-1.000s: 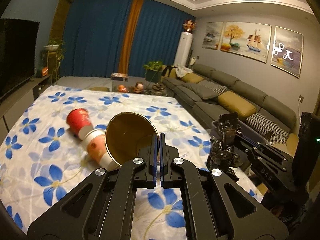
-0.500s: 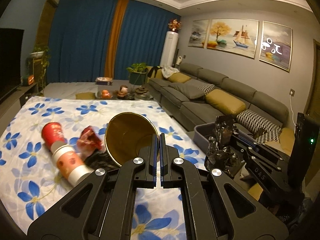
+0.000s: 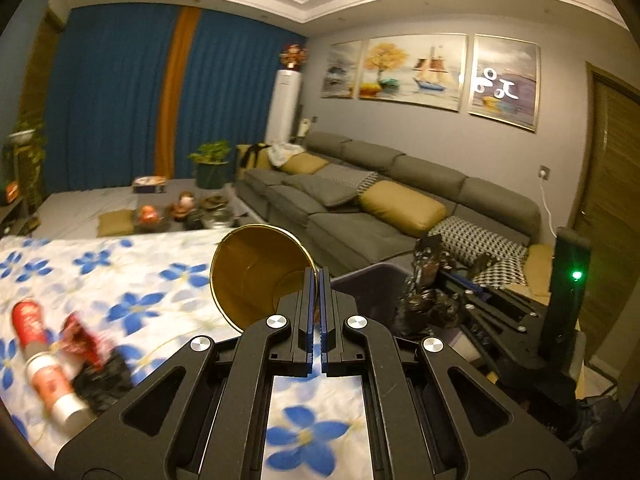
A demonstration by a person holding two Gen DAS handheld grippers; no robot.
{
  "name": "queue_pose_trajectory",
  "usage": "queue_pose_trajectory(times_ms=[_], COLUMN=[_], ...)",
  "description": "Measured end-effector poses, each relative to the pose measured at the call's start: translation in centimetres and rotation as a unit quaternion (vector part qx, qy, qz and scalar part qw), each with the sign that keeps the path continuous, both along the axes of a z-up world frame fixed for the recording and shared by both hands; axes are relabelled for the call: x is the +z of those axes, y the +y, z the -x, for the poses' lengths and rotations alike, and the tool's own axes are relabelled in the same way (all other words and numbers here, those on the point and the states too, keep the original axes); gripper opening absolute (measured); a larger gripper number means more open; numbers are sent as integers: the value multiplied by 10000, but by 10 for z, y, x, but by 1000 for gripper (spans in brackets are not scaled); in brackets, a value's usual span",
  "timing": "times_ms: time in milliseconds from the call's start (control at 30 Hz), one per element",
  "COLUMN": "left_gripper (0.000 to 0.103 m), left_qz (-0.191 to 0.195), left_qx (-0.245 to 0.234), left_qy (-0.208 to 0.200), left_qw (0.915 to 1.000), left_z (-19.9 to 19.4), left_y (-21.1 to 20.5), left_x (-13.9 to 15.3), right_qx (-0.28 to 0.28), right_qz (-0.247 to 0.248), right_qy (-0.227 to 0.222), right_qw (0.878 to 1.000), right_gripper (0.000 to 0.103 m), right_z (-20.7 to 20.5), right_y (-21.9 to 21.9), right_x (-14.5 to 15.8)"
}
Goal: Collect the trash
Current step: 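Carry the black bag and red cup over the grey bin with both tools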
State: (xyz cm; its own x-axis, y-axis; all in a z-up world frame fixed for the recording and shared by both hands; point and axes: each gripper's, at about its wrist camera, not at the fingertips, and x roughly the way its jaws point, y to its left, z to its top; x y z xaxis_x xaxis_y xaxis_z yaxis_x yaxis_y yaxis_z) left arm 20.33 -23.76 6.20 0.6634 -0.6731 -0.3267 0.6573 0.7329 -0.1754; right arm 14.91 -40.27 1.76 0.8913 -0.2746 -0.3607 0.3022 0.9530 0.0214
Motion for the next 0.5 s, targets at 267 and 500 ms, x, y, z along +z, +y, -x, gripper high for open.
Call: queue_pose_trajectory(times_ms=[267,500], left_gripper=[1,1], left_qz=[-126,-192], left_qx=[-483,-701], left_qy=[22,180], left_qw=[9987,9972], left_z=[-14,-27], left_y=[-71,-105], left_x=[-11,-28], right_qx=[-322,-430], right_qz=[-71,-159], right_qy=[105,141], right_qw=[9994,9989], right_gripper=[6,6], right_z=[-3,-7], right_y=[-37,-57], right_x=[-13,-21])
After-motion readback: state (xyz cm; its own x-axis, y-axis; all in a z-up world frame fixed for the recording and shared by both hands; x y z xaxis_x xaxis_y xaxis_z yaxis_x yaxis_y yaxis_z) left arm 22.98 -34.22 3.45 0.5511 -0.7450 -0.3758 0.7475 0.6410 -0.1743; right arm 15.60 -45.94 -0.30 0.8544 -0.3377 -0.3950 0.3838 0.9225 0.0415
